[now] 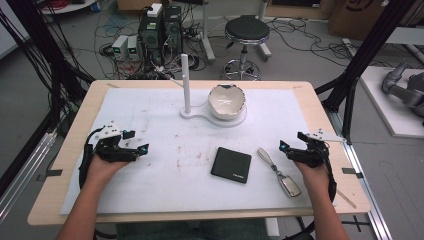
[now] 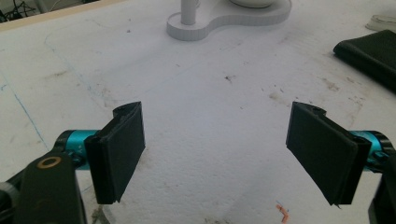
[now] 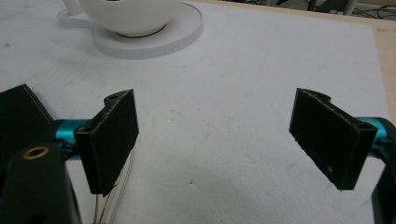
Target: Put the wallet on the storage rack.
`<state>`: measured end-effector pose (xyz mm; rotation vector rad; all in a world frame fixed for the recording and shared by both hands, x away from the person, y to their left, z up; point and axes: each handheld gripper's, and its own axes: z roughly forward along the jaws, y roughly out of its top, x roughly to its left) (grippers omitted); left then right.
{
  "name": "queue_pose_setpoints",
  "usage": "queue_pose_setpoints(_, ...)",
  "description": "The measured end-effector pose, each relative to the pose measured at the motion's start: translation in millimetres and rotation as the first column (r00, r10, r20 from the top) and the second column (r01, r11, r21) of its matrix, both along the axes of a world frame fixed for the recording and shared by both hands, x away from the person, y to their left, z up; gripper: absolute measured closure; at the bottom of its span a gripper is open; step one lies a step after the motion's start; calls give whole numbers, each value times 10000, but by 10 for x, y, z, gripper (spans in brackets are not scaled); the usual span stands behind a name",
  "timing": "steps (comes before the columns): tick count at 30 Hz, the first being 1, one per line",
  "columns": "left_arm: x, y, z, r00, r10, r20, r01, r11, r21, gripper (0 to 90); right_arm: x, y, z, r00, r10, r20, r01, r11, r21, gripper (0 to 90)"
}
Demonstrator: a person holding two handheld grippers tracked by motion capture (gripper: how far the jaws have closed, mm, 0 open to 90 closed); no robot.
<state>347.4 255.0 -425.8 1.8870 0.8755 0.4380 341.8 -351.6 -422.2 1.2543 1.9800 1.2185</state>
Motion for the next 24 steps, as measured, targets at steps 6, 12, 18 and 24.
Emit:
queue_pose_setpoints(6, -3, -18, -5, 10000, -48, -34, 48, 10000, 62, 196, 15, 8, -9, 10000, 37, -13, -37, 10000, -88, 158)
queue_pose_setpoints(12, -7, -34, -13, 9999, -92, -97, 94, 9998, 154, 196, 37, 13, -23, 9999, 19, -110, -21, 9999, -150, 158)
queue_pose_setpoints(18, -18, -73, -7, 9997, -200, -135, 201, 9997, 132, 196, 43, 26, -29, 9999, 55, -122, -59, 9995, -301, 158)
queue_pose_setpoints(24, -34, -249, 61, 9975, -707, -93, 707, 9975, 75, 196, 49, 38, -30, 9999, 48, -102, -52, 9990, -445, 158)
